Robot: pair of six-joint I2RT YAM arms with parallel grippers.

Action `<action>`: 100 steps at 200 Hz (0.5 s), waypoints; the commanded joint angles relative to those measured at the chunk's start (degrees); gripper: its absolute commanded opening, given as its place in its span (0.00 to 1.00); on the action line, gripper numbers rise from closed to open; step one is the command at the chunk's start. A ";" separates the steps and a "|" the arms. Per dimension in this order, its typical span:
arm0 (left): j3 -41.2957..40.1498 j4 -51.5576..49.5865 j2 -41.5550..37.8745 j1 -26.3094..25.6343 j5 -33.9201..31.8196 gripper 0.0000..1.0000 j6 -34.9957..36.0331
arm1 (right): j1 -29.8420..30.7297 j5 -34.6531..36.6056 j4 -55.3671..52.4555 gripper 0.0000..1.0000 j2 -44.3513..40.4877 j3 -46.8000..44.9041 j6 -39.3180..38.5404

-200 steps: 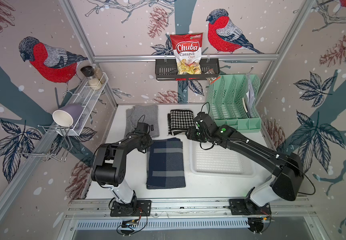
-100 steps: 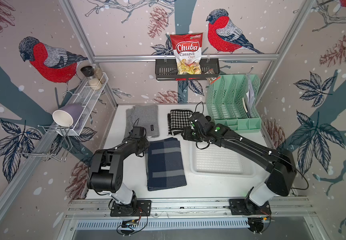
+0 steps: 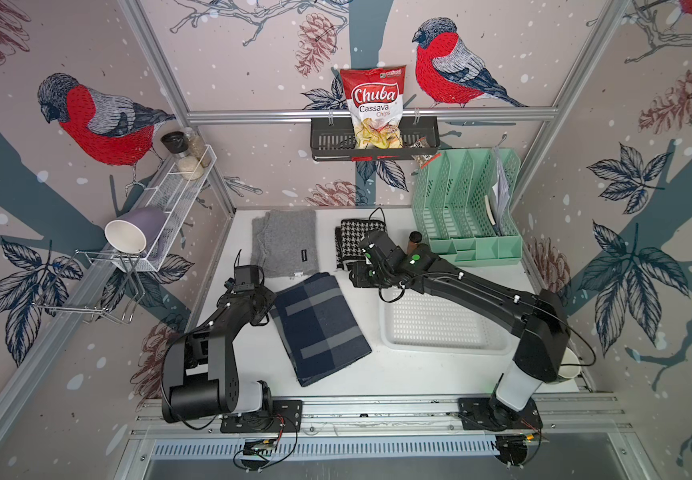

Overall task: Put the folded scarf in the basket
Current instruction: Adjust the scarf at the center of the board.

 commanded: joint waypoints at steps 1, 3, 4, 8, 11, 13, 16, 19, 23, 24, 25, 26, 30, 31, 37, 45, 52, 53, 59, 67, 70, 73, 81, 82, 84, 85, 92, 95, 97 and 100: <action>-2.19 -3.44 -2.82 2.90 0.09 0.00 -5.15 | 2.49 3.37 -4.63 0.49 2.59 2.50 -3.72; -2.47 -3.59 -3.14 3.13 0.17 0.00 -5.42 | 2.75 3.41 -4.72 0.49 2.76 2.58 -3.89; -2.62 -3.67 -3.28 3.25 0.18 0.00 -5.57 | 2.87 3.42 -4.75 0.49 2.85 2.60 -3.93; -3.17 -3.94 -3.95 3.69 0.33 0.00 -6.21 | 3.27 3.35 -4.90 0.49 3.30 2.78 -4.17; -3.61 -4.12 -4.43 3.97 0.34 0.00 -6.71 | 3.58 3.25 -5.06 0.49 3.49 2.88 -4.34; -3.85 -4.28 -4.73 4.11 0.36 0.00 -7.09 | 3.71 3.12 -5.09 0.49 3.69 2.94 -4.44; -4.24 -4.57 -5.23 4.35 0.34 0.00 -7.66 | 3.97 3.04 -5.13 0.50 3.91 3.05 -4.61; -4.62 -4.82 -5.76 4.47 0.22 0.00 -8.25 | 4.27 2.88 -5.23 0.50 4.13 3.14 -4.75; -5.13 -5.16 -6.46 4.65 0.15 0.00 -8.94 | 4.69 2.62 -5.42 0.51 4.50 3.26 -4.99; -5.22 -5.20 -6.65 4.66 0.13 0.00 -9.13 | 4.76 2.54 -5.45 0.51 4.55 3.30 -5.09; -5.31 -5.31 -6.75 4.71 0.11 0.00 -9.27 | 4.84 2.46 -5.51 0.51 4.63 3.36 -5.19; -5.45 -5.41 -6.89 4.74 0.11 0.00 -9.47 | 4.97 2.46 -5.54 0.51 4.71 3.39 -5.29; -5.79 -5.83 -7.56 4.81 0.04 0.00 -10.13 | 5.47 2.25 -5.65 0.52 5.01 3.55 -5.60; -5.90 -5.89 -7.73 4.83 0.03 0.00 -10.34 | 5.55 2.18 -5.70 0.52 5.12 3.53 -5.67; -6.36 -6.74 -8.56 4.86 0.05 0.00 -11.29 | 6.23 2.00 -5.98 0.53 5.53 3.80 -6.19; -6.71 -8.24 -9.40 4.85 0.02 0.00 -12.63 | 7.11 1.93 -6.62 0.55 6.36 4.18 -6.76; -7.08 -9.53 -10.23 4.85 0.22 0.00 -13.78 | 7.97 1.99 -7.20 0.56 6.86 4.39 -7.20; -7.12 -9.72 -10.38 4.85 0.25 0.00 -13.92 | 8.07 2.01 -7.26 0.56 6.96 4.39 -7.30; -7.39 -10.71 -11.20 4.85 0.28 0.00 -14.78 | 8.78 2.00 -7.69 0.57 7.38 4.39 -7.68; -7.72 -12.55 -12.73 4.85 -0.10 0.00 -15.80 | 9.65 2.26 -8.26 0.57 7.92 4.34 -8.15; -7.87 -13.13 -13.38 4.85 -0.23 0.00 -16.24 | 9.95 2.50 -8.43 0.57 8.09 4.31 -8.33; -7.98 -13.63 -14.25 4.85 -0.36 0.00 -16.48 | 10.32 2.77 -8.73 0.57 8.29 4.23 -8.48; -8.21 -14.93 -16.72 4.85 -0.83 0.00 -17.15 | 11.34 3.41 -9.29 0.57 8.60 3.94 -8.99; -8.21 -15.10 -16.97 4.85 -0.85 0.00 -17.23 | 11.47 3.46 -9.36 0.57 8.58 3.90 -9.07; -8.26 -15.47 -17.64 4.85 -1.03 0.00 -17.36 | 11.63 3.57 -9.44 0.57 8.66 3.85 -9.25; -8.24 -15.72 -17.91 4.85 -1.17 0.00 -17.47 | 11.83 3.66 -9.62 0.57 8.70 3.73 -9.42; -8.17 -17.12 -20.10 4.85 -1.75 0.00 -17.82 | 12.58 3.76 -9.83 0.58 8.83 3.40 -9.78; -8.09 -17.60 -20.99 4.85 -2.03 0.00 -17.92 | 12.94 3.74 -9.91 0.58 8.83 3.11 -10.08; -8.07 -18.00 -21.52 4.81 -2.08 0.00 -17.97 | 13.10 3.76 -9.98 0.58 8.87 3.00 -10.15; -7.93 -18.61 -22.33 4.85 -2.26 0.00 -18.08 | 13.44 3.71 -10.04 0.58 8.83 2.74 -10.30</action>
